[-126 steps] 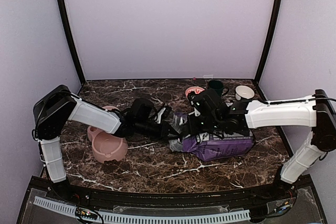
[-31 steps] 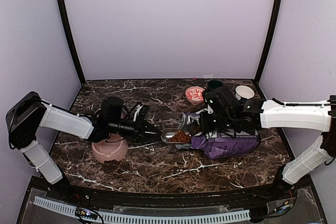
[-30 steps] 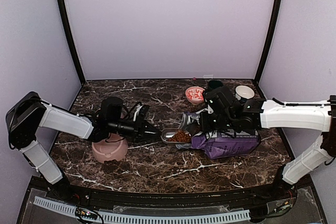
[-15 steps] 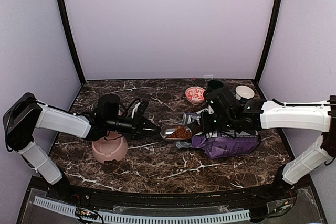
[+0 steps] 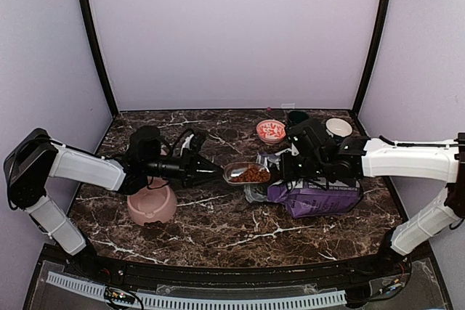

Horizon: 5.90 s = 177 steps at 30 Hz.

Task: Serve the pet food
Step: Collect the pet food from the pet food bag, then move the pet food bowl to the center of the board.

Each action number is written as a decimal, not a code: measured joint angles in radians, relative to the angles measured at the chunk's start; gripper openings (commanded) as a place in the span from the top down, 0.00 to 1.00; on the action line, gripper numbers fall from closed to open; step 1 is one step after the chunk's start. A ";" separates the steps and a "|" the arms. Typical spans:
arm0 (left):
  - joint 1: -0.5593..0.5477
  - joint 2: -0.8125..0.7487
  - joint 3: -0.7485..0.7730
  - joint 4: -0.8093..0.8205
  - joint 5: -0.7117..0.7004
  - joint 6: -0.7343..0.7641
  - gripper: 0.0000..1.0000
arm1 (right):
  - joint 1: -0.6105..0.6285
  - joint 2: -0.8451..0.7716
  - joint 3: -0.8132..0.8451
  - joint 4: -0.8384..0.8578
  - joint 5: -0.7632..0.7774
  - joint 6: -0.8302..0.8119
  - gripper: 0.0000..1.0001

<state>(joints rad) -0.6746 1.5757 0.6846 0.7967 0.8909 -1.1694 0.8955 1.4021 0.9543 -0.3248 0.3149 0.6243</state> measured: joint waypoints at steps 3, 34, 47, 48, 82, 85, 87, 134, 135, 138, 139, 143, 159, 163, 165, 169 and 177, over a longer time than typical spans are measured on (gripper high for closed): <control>0.003 0.000 0.000 0.035 0.013 -0.027 1.00 | 0.000 0.000 0.000 0.000 0.000 0.000 1.00; 0.134 -0.048 -0.024 -0.023 0.021 0.008 1.00 | 0.000 -0.004 0.000 -0.004 0.000 -0.010 1.00; 0.183 -0.100 -0.091 -0.036 0.009 0.026 1.00 | -0.002 -0.002 0.000 -0.003 0.000 -0.014 1.00; 0.187 -0.105 -0.097 -0.036 0.009 0.026 1.00 | -0.002 0.000 0.000 -0.003 0.000 -0.014 1.00; 0.542 -0.423 -0.277 -0.273 0.006 0.127 1.00 | -0.002 0.023 0.000 0.011 -0.008 -0.018 1.00; 0.595 -0.437 -0.293 -0.291 0.006 0.130 1.00 | -0.002 0.023 0.000 0.011 -0.008 -0.018 1.00; 0.637 -0.449 -0.305 -0.306 0.006 0.134 1.00 | -0.002 0.023 0.000 0.011 -0.008 -0.018 1.00; 0.868 -0.371 -0.292 -0.523 -0.127 0.388 1.00 | -0.015 0.016 -0.017 0.036 -0.008 -0.039 1.00; 0.868 -0.367 -0.292 -0.519 -0.127 0.389 1.00 | -0.015 0.015 -0.019 0.039 -0.008 -0.039 1.00; 0.868 -0.354 -0.292 -0.503 -0.127 0.391 1.00 | -0.016 0.011 -0.026 0.045 -0.008 -0.039 1.00; 0.868 -0.350 -0.292 -0.498 -0.127 0.391 1.00 | -0.017 0.011 -0.026 0.045 -0.008 -0.039 1.00; 0.868 -0.332 -0.291 -0.489 -0.130 0.391 1.00 | -0.019 0.010 -0.030 0.050 -0.008 -0.039 1.00; 0.819 -0.253 -0.274 -0.475 -0.156 0.380 1.00 | -0.024 0.000 -0.039 0.056 -0.008 -0.039 1.00; 0.791 -0.232 -0.266 -0.447 -0.172 0.367 1.00 | -0.026 -0.002 -0.040 0.056 -0.007 -0.039 1.00; 0.773 -0.220 -0.259 -0.436 -0.181 0.359 1.00 | -0.026 -0.005 -0.044 0.057 -0.007 -0.039 1.00; 0.740 -0.202 -0.258 -0.403 -0.197 0.340 1.00 | -0.027 -0.006 -0.045 0.056 -0.007 -0.039 1.00; 0.683 -0.163 -0.253 -0.337 -0.223 0.294 1.00 | -0.028 -0.011 -0.050 0.058 -0.008 -0.039 1.00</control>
<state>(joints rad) 0.0082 1.4124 0.4320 0.4599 0.6678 -0.8753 0.8673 1.3911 0.9047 -0.2665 0.3073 0.5858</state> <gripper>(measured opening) 0.127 0.005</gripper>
